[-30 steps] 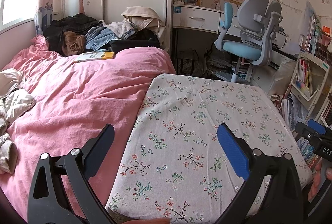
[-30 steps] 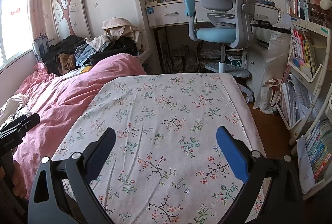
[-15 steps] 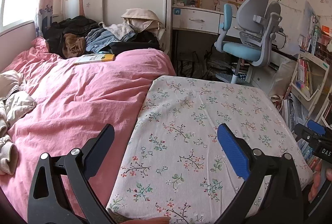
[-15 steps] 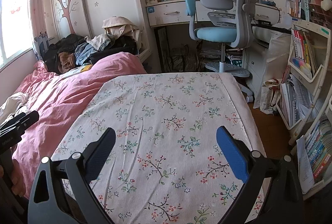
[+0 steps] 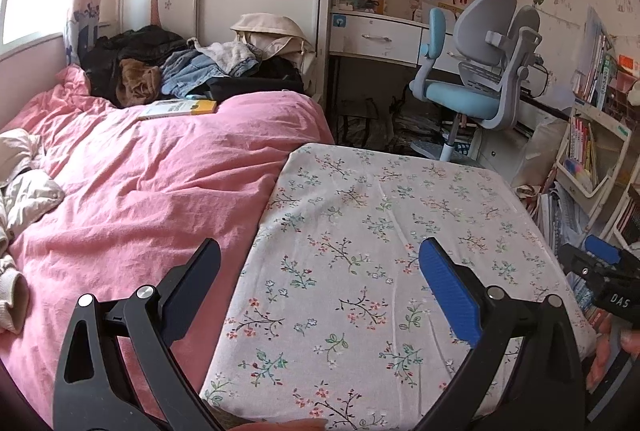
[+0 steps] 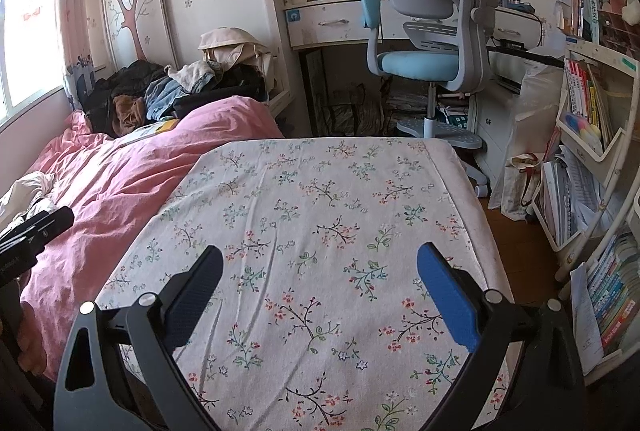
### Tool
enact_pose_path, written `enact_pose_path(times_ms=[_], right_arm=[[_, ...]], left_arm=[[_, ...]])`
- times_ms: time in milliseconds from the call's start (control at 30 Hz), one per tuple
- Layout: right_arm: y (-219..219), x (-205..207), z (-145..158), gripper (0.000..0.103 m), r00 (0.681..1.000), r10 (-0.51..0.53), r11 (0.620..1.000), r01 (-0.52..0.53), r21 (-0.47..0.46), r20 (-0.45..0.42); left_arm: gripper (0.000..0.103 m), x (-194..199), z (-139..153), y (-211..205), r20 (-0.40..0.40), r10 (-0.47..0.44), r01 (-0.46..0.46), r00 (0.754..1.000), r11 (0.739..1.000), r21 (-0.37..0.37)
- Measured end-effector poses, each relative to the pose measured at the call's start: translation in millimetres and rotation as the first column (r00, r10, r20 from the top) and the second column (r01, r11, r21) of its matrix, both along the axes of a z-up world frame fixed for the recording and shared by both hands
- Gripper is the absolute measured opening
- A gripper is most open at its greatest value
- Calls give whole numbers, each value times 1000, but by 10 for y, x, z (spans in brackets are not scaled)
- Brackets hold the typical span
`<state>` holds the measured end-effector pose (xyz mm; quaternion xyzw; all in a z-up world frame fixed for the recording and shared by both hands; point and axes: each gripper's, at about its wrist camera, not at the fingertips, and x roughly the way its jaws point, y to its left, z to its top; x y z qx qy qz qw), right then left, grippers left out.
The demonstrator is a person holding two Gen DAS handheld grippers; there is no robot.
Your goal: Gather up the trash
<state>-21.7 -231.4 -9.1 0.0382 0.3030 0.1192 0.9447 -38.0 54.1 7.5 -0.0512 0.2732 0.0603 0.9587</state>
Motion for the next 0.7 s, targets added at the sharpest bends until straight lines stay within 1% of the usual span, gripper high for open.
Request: enact_pose_path(times_ms=[100,200,300,333,400,467,533,633,700], right_arm=[[7,-2,-3,93,1000,0,1000,0,-3,0],[8,0,0,93,1000,1,1000,-1,-4,0],[-11,4,-3,93,1000,1,1000,-1,-4,4],[-16,8,-3,93,1000,0,1000,0,-2,4],[-17,12,0,93,1000,-1,1000,1,1,4],[-26,10,2,93,1000,-2,1000,2,4,5],[-27,8,3,93,1000,0,1000,-1,3,6],[-19,9,11,93,1000,3,1000,-3,0,8],[-14,8,12,93,1000,2,1000,-2,0,8]], left_arm=[[96,15,-17,39,-11,-6,6,1000,999,-32],[96,18,-50,87,-16,-10,8,1000,996,-88],[96,-14,-79,104,13,-23,25,1000,989,-146],[96,-26,-79,93,22,-25,28,999,989,-146],[96,-47,-72,30,35,-36,40,999,993,-115],[96,-70,-49,-72,50,-39,41,998,998,-37],[96,-79,-43,-110,52,-37,38,998,999,-3],[96,-24,-57,-136,26,-8,7,1000,999,48],[96,29,-68,-160,-8,-1,2,1000,997,77]])
